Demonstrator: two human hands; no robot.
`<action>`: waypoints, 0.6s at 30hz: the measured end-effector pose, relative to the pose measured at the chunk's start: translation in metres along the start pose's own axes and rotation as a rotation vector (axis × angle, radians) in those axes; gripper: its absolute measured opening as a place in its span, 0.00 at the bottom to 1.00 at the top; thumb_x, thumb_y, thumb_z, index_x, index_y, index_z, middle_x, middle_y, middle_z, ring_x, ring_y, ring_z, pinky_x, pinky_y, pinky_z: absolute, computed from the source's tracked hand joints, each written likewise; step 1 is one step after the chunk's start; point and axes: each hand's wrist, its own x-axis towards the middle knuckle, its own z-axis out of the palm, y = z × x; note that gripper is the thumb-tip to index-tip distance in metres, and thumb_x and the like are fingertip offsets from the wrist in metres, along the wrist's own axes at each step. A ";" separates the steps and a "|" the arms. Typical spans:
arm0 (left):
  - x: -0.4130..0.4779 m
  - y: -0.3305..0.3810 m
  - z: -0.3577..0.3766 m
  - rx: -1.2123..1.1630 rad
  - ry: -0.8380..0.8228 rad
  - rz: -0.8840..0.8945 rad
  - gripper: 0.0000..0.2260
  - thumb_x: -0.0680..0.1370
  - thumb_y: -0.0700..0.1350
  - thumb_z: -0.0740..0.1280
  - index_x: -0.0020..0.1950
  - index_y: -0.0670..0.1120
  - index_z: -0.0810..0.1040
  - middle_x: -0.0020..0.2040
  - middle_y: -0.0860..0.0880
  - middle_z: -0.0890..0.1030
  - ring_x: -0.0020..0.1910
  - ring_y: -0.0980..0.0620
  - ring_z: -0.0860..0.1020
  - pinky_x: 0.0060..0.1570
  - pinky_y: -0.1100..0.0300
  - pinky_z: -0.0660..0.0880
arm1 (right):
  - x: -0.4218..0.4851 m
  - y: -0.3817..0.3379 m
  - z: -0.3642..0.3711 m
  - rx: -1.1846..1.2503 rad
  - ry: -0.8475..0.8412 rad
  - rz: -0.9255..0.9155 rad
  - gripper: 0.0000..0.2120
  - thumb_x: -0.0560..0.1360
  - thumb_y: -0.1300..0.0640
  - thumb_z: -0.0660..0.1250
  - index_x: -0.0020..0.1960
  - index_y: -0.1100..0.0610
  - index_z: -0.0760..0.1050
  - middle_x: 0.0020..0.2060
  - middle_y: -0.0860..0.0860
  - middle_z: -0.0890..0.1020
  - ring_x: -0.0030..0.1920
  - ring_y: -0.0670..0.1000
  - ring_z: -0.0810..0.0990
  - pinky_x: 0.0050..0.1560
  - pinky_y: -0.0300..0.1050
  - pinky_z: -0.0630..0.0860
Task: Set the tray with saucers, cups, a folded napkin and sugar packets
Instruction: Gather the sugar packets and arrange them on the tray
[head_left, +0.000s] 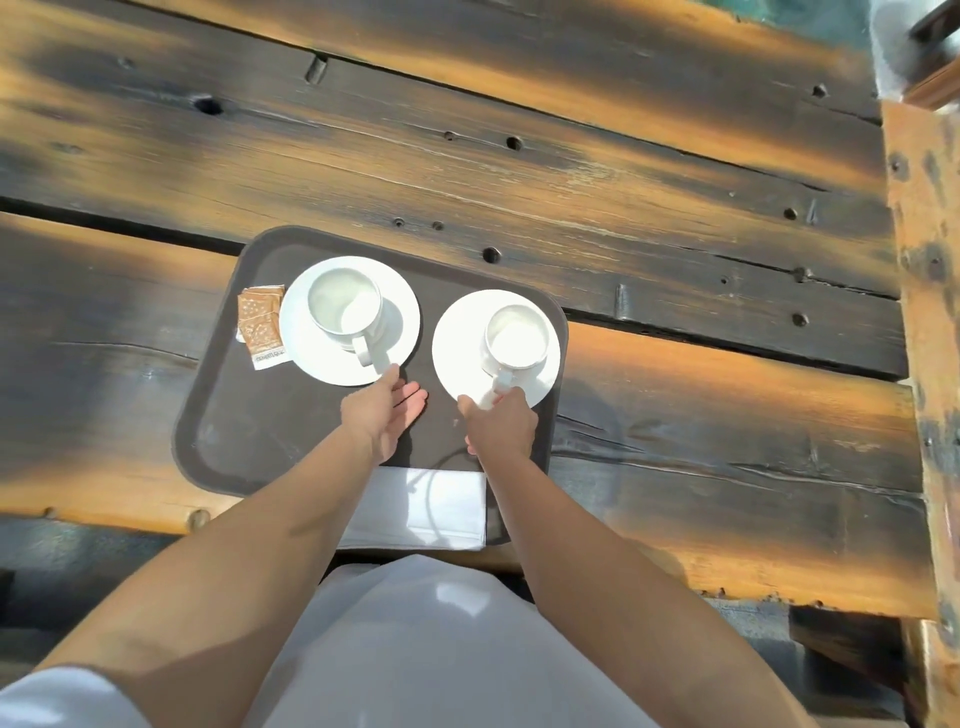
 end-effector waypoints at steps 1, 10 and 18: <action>0.000 0.004 -0.006 -0.052 0.027 0.009 0.09 0.80 0.43 0.69 0.51 0.36 0.75 0.48 0.39 0.81 0.47 0.44 0.82 0.54 0.55 0.79 | -0.001 0.001 0.001 -0.019 0.015 0.001 0.19 0.72 0.49 0.70 0.58 0.57 0.70 0.49 0.53 0.74 0.46 0.61 0.84 0.46 0.57 0.83; 0.000 0.032 -0.050 -0.100 0.113 0.088 0.04 0.76 0.37 0.70 0.48 0.37 0.78 0.44 0.38 0.83 0.41 0.44 0.83 0.36 0.58 0.82 | -0.028 -0.034 0.047 -0.093 -0.329 -0.178 0.09 0.77 0.55 0.63 0.39 0.54 0.68 0.44 0.60 0.84 0.34 0.57 0.80 0.37 0.49 0.78; 0.019 0.050 -0.060 0.205 0.269 0.228 0.12 0.76 0.40 0.69 0.36 0.45 0.68 0.34 0.42 0.82 0.30 0.48 0.85 0.51 0.48 0.82 | -0.037 -0.069 0.071 -0.152 -0.281 -0.435 0.13 0.72 0.47 0.70 0.49 0.53 0.70 0.42 0.49 0.79 0.43 0.51 0.79 0.43 0.41 0.72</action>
